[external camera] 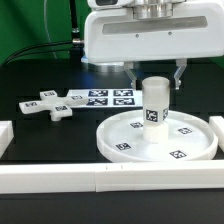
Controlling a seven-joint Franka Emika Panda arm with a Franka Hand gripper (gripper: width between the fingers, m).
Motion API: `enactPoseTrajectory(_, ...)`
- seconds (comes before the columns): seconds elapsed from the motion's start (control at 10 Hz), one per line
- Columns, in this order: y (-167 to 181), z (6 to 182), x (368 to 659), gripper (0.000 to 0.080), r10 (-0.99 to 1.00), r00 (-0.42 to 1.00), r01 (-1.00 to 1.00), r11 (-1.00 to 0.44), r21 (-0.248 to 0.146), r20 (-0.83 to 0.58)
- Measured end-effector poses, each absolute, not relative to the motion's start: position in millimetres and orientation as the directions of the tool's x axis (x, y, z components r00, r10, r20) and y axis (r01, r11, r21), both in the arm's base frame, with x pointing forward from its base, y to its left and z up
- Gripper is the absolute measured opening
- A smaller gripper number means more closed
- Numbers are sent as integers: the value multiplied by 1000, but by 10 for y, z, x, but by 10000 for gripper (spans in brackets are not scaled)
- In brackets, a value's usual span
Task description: Assemble round table
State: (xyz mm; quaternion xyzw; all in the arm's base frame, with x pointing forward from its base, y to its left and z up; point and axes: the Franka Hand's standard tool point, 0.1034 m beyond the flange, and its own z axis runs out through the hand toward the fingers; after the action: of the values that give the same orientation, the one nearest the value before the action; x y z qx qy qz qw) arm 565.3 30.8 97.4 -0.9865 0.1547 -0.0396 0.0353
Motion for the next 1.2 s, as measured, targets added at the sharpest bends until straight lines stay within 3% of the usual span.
enactPoseTrajectory(0.7,331,965,5641,400,-678,735,-673,-731,-113,17)
enactPoseTrajectory(1.2,361,958,5606,400,-901,431,-898,-423,-119,-49)
